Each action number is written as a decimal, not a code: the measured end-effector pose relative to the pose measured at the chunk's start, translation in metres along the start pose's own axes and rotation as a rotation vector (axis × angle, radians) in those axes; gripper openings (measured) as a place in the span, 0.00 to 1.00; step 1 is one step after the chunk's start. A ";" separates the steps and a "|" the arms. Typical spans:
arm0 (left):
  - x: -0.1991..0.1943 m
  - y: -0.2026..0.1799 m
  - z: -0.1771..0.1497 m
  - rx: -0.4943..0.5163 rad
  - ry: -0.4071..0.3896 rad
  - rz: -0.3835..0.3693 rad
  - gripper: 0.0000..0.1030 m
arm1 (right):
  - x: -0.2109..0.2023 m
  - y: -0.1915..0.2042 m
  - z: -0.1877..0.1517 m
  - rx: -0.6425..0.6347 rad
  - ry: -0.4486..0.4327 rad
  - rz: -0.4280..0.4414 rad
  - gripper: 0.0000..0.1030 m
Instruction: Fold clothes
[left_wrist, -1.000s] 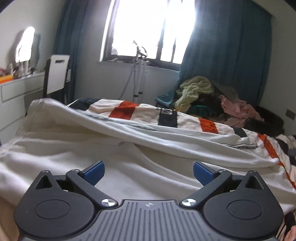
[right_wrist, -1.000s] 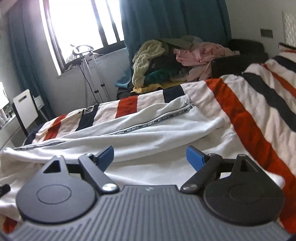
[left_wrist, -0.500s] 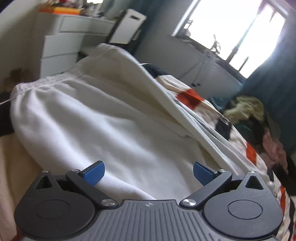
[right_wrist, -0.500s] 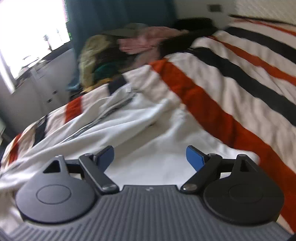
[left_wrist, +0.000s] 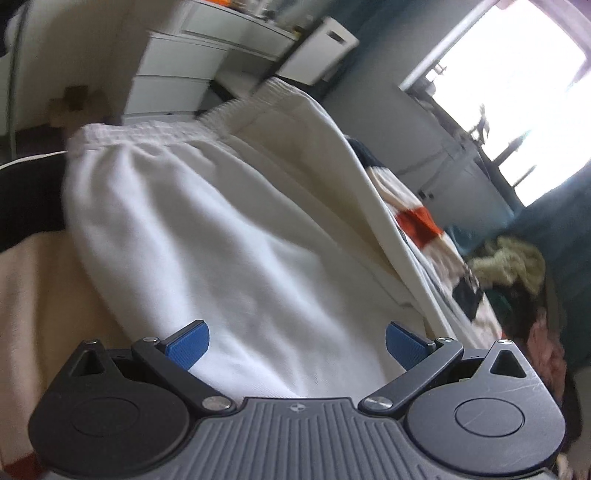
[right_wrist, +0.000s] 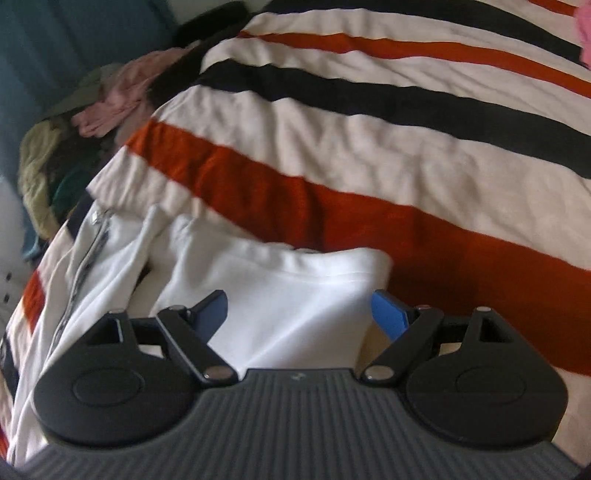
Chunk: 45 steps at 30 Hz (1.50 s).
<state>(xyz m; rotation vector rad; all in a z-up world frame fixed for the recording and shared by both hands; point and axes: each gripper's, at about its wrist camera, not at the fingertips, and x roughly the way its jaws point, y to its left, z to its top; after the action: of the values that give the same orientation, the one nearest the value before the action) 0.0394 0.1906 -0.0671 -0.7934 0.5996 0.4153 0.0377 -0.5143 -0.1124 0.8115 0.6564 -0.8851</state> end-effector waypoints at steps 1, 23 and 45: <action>-0.003 0.003 0.001 -0.032 -0.014 0.003 1.00 | -0.001 -0.004 0.001 0.025 -0.005 -0.008 0.84; -0.007 0.072 0.034 -0.402 -0.147 0.097 0.40 | 0.040 -0.048 -0.003 0.399 0.225 0.186 0.10; -0.030 -0.020 0.100 -0.264 -0.342 -0.112 0.07 | 0.012 0.037 0.069 0.374 0.002 0.404 0.05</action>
<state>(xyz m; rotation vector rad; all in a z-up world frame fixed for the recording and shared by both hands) 0.0622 0.2501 0.0178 -0.9764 0.1818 0.5203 0.0870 -0.5621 -0.0728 1.2302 0.3096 -0.6414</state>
